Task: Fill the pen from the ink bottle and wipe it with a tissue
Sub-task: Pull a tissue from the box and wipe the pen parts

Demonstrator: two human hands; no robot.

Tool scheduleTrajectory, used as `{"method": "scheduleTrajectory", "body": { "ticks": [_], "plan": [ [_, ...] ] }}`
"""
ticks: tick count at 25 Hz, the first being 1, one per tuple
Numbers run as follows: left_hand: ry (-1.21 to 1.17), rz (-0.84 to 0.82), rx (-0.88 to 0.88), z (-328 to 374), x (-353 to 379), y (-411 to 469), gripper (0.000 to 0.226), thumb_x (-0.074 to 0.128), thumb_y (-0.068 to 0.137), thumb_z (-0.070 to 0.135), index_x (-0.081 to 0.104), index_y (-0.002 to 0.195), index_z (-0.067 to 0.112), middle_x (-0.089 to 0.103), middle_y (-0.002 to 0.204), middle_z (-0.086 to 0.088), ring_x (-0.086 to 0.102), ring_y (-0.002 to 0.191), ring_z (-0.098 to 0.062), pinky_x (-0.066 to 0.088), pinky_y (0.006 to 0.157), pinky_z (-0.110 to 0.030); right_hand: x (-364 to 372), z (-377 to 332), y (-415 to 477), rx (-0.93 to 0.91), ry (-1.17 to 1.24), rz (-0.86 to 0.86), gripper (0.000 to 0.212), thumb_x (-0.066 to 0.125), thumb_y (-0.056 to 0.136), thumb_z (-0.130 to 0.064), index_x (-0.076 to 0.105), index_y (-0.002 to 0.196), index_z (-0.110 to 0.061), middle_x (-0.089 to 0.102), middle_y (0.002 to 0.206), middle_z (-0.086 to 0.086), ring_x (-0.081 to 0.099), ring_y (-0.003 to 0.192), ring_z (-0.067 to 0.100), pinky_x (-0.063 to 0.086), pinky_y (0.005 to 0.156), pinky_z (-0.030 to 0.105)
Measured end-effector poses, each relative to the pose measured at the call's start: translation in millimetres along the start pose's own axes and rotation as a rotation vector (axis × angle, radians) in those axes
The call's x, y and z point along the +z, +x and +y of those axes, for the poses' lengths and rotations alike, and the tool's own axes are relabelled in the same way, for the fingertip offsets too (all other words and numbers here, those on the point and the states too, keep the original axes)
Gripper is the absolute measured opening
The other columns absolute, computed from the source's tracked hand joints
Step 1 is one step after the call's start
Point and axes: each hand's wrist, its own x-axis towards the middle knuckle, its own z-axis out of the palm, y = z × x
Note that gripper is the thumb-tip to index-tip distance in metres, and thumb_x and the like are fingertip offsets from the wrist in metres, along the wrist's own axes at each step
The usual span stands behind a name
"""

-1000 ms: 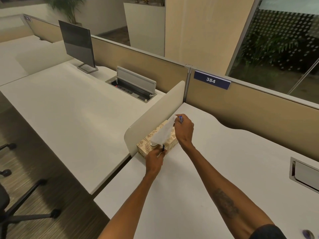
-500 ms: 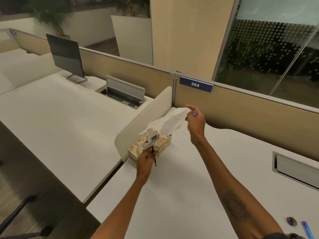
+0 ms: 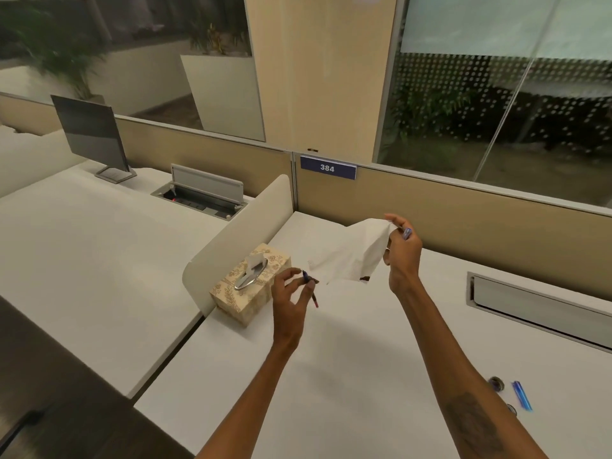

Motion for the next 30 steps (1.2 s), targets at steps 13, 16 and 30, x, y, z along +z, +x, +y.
{"method": "scheduleTrajectory", "body": {
  "ticks": [13, 16, 30],
  "plan": [
    [0.101, -0.415, 0.165, 59, 79, -65, 0.022, 0.071, 0.089, 0.031, 0.077, 0.107, 0.02, 0.025, 0.162, 0.02, 0.004, 0.151, 0.006, 0.009, 0.119, -0.022, -115, -25, -26, 0.032, -0.042, -0.048, 0.03, 0.038, 0.101, -0.007, 0.064, 0.096, -0.022, 0.063, 0.082, 0.002, 0.052, 0.062, 0.015, 0.037, 0.042, 0.021],
    [0.138, -0.444, 0.103, 64, 99, -76, 0.03, 0.07, 0.089, 0.037, 0.074, 0.114, 0.022, 0.024, 0.159, 0.024, 0.005, 0.14, 0.023, 0.014, 0.122, -0.044, -128, -25, -40, 0.063, -0.023, -0.122, 0.025, 0.04, 0.104, -0.011, 0.063, 0.104, -0.02, 0.068, 0.099, 0.005, 0.065, 0.083, 0.021, 0.056, 0.065, 0.03],
    [-0.259, -0.346, -0.225, 99, 152, -99, 0.02, 0.068, 0.092, 0.018, 0.074, 0.111, 0.023, 0.077, 0.106, 0.005, 0.068, 0.094, -0.013, 0.057, 0.077, -0.022, -213, -53, -52, 0.087, -0.201, -0.308, 0.03, 0.044, 0.093, -0.009, 0.073, 0.097, -0.015, 0.073, 0.097, 0.001, 0.065, 0.088, 0.013, 0.034, 0.065, 0.028]
  ]
}}
